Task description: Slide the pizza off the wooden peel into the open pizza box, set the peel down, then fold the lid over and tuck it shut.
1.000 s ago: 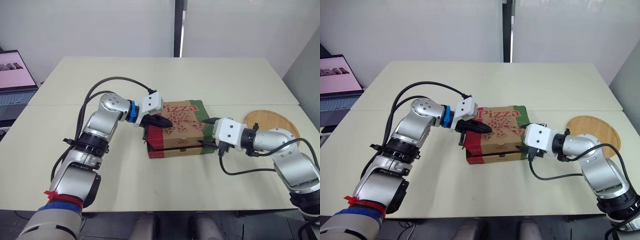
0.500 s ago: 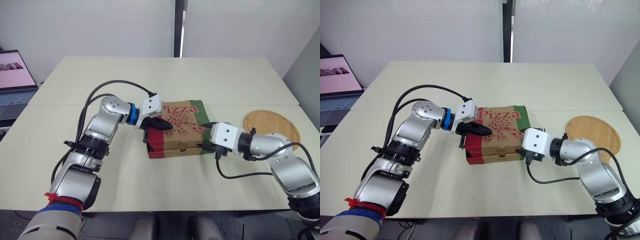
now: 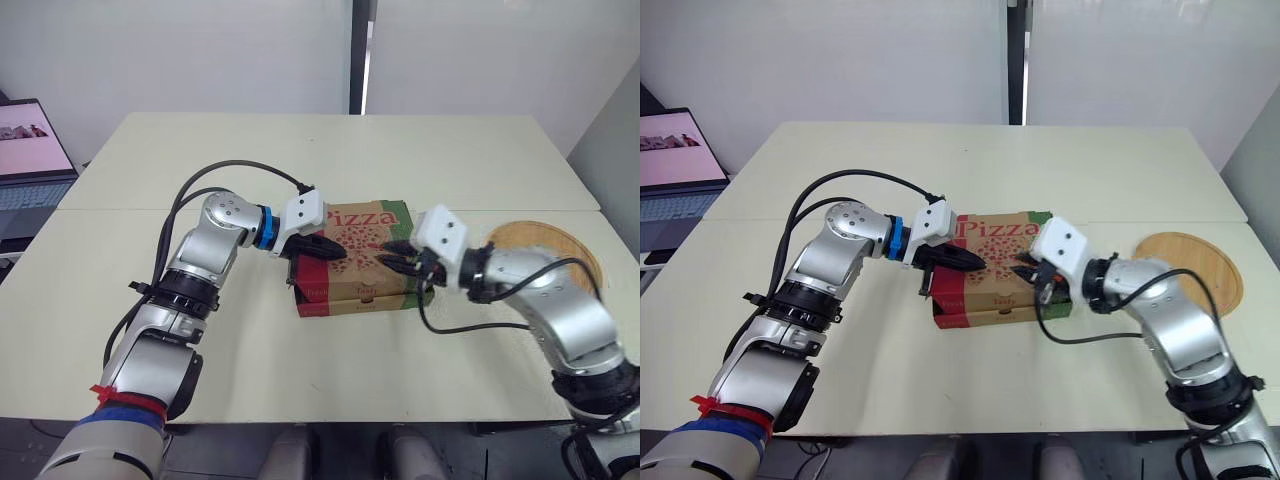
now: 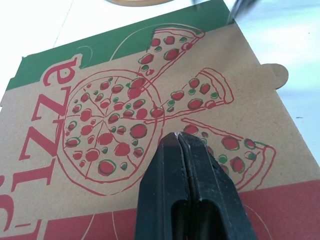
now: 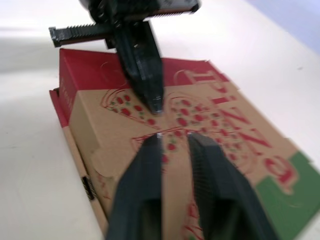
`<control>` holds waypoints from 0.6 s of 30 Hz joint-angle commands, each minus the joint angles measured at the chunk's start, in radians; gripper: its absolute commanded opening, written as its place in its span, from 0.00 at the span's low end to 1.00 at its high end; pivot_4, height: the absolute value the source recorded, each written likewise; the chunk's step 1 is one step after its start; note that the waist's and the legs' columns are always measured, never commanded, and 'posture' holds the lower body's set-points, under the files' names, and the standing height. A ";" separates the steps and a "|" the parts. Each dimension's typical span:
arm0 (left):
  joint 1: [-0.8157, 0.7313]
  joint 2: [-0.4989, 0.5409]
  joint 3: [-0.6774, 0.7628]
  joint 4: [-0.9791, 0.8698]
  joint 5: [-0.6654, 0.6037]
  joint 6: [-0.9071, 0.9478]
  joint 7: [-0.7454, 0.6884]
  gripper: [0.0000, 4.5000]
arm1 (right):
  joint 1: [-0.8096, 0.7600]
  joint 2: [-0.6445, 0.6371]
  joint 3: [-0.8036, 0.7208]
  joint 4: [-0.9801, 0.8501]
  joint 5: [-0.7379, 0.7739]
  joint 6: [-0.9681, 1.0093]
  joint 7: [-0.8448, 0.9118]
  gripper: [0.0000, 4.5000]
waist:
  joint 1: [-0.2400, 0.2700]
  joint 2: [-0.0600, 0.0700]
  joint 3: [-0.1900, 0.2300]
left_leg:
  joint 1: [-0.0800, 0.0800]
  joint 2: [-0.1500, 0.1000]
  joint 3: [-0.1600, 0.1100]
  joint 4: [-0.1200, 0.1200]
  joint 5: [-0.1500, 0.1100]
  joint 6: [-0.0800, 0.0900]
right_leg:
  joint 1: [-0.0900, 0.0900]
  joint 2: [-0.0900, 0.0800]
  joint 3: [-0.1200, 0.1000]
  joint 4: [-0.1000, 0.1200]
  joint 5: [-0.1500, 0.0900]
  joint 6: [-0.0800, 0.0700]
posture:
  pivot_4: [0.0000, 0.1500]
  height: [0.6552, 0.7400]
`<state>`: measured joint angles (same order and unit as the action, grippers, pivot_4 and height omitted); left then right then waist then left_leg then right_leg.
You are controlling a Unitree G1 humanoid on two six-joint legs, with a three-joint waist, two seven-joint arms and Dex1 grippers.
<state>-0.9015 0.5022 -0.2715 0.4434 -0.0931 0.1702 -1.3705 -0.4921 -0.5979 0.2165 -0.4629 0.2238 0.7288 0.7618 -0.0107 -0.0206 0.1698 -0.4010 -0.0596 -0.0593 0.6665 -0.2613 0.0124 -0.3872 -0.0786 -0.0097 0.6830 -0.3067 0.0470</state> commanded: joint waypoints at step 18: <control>0.086 0.349 0.059 -0.128 -0.040 0.099 -0.166 0.00 | -0.034 0.023 0.107 0.037 -0.055 -0.069 0.020 0.01 | -0.023 0.000 0.000 | 0.001 0.000 0.000 -0.002 0.000 0.000 | -0.002 0.001 0.000 0.002 0.000 0.000 | 1.00 0.86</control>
<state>-0.8270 0.8269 -0.1967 0.3415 -0.1514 0.2947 -1.5086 -0.5168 -0.5732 0.3195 -0.4148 0.1763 0.6729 0.7708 -0.0337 -0.0201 0.1696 -0.4003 -0.0592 -0.0595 0.6650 -0.2613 0.0124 -0.3889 -0.0776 -0.0096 0.6851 -0.3067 0.0470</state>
